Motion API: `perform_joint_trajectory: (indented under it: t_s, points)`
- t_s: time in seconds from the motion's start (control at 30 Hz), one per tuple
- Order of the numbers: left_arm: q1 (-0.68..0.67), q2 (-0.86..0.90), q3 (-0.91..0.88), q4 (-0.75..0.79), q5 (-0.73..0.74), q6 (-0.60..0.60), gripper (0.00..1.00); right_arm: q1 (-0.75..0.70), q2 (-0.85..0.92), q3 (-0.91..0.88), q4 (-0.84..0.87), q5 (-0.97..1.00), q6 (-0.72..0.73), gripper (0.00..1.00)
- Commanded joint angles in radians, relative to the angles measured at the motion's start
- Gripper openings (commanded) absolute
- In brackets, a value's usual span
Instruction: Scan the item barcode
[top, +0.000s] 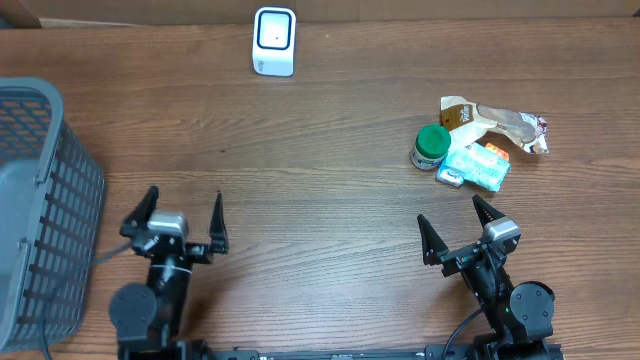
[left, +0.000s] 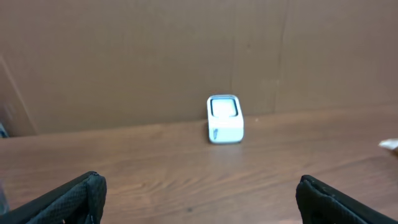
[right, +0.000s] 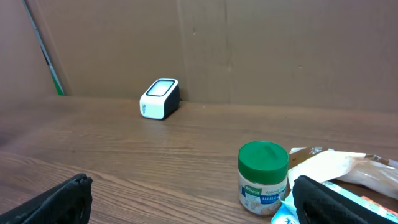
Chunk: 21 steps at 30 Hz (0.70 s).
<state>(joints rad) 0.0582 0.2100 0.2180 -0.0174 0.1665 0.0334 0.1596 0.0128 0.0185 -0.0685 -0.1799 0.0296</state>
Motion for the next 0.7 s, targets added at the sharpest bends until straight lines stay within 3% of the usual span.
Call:
perform_joint_trajectory:
  t_s: [0.0, 0.23, 0.3, 0.67]
  points:
    - [-0.021, -0.080, -0.096, 0.014, -0.071, 0.093, 1.00, 0.002, -0.010, -0.010, 0.006, -0.008, 0.000, 1.00]
    - [-0.027, -0.206, -0.216, 0.000, -0.098, 0.123, 1.00, 0.002, -0.010, -0.010, 0.006, -0.008, 0.000, 1.00]
    - [-0.029, -0.207, -0.213, -0.064, -0.114, 0.125, 1.00, 0.002, -0.010, -0.010, 0.006, -0.008, 0.000, 1.00]
    - [-0.031, -0.206, -0.213, -0.058, -0.118, 0.116, 1.00, 0.002, -0.010, -0.010, 0.006, -0.008, 0.000, 1.00]
